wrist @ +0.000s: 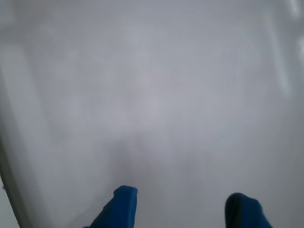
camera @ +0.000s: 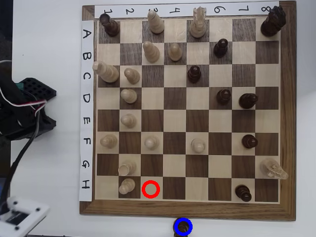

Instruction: Move the piece to destination

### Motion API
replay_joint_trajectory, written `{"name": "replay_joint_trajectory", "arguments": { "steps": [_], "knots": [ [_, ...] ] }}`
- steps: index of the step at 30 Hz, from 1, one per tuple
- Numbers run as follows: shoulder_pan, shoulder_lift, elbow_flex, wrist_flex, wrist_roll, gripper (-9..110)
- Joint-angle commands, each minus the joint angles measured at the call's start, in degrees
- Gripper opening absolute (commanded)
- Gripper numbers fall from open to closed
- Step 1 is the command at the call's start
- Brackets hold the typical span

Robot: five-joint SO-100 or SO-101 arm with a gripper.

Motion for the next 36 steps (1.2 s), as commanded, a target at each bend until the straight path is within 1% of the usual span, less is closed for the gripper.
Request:
{"name": "replay_joint_trajectory", "arguments": {
  "steps": [1,7,13,16,19,22,24,27,36],
  "knots": [
    [17.93,6.15,1.23,-0.7,-10.55,10],
    [25.05,8.35,8.35,-3.43,-16.0,1],
    [26.37,12.04,19.16,-5.45,-20.83,0],
    [25.31,14.33,26.37,-6.59,-22.85,0],
    [22.94,17.31,34.1,-7.91,-22.85,0],
    [20.39,19.95,40.43,-8.44,-23.03,3],
    [18.98,22.32,43.68,-8.7,-22.76,3],
    [17.05,25.05,46.58,-7.91,-21.01,1],
    [16.61,31.11,53.17,-6.42,-22.76,0]
  ]
}}
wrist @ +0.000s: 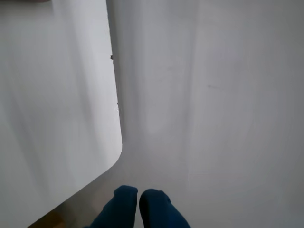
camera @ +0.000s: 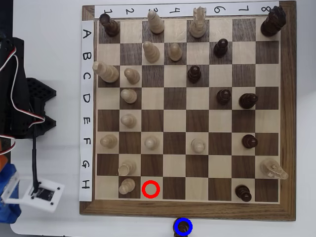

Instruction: Move the piece to destination

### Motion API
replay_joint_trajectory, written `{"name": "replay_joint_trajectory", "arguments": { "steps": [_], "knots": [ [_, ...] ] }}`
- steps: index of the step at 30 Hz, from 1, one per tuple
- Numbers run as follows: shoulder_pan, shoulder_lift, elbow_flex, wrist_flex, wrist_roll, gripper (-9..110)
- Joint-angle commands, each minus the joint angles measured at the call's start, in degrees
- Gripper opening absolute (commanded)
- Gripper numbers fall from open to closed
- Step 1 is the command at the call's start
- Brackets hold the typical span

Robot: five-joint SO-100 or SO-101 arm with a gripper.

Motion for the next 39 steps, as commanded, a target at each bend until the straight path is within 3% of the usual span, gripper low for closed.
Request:
{"name": "replay_joint_trajectory", "arguments": {
  "steps": [1,16,25,39],
  "knots": [
    [-1.41,8.0,4.83,-1.76,-2.11,0],
    [-3.78,16.52,10.72,5.98,-0.18,0],
    [1.76,16.61,6.77,20.3,-5.8,0],
    [2.29,16.52,6.86,19.51,-4.75,0]
  ]
}}
